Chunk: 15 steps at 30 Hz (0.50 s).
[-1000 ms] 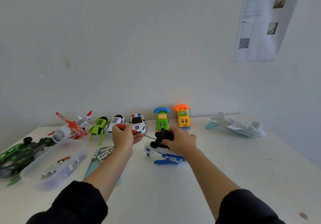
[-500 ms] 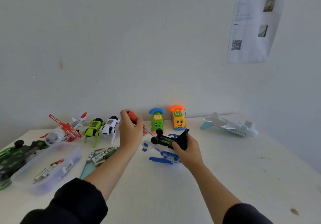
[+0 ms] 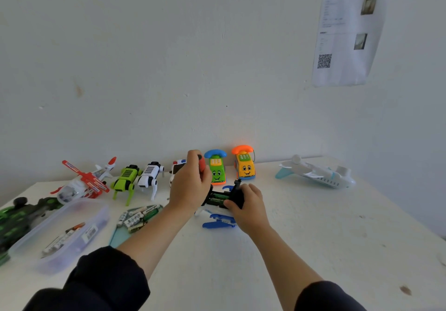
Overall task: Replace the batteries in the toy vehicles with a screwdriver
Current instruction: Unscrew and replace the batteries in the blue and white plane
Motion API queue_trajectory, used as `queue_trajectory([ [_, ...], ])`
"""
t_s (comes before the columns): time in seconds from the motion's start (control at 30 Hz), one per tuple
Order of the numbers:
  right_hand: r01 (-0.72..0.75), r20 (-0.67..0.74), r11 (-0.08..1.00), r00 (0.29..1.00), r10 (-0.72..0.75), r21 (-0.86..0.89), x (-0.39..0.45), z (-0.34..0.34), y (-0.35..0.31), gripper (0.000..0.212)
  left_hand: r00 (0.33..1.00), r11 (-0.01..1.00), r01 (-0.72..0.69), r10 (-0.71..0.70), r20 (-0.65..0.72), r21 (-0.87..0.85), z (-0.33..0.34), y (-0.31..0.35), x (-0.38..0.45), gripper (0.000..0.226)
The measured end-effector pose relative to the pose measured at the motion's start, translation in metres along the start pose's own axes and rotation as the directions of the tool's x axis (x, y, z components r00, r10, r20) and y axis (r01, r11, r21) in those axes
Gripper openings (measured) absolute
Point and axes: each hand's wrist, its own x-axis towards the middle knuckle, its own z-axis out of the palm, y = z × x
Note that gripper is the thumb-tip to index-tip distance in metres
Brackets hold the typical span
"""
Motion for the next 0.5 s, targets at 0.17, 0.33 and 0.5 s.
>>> queue_trajectory([
  [0.17,-0.003,0.003,1.0,1.0,0.003,-0.001,0.002,0.001,0.0,0.027,0.999,0.999,0.042,-0.042,0.011,-0.003,0.0,-0.007,0.001,0.013],
  [0.33,-0.011,0.012,1.0,1.0,0.01,0.005,0.002,0.0,-0.002,0.026,0.936,0.926,0.353,-0.349,0.058,-0.131,-0.002,-0.016,0.013,0.011],
  [0.5,-0.042,-0.01,0.999,0.999,0.042,0.032,0.003,-0.001,-0.003,0.023,0.57,0.447,0.744,-0.813,0.122,-0.497,-0.002,-0.045,0.011,0.007],
])
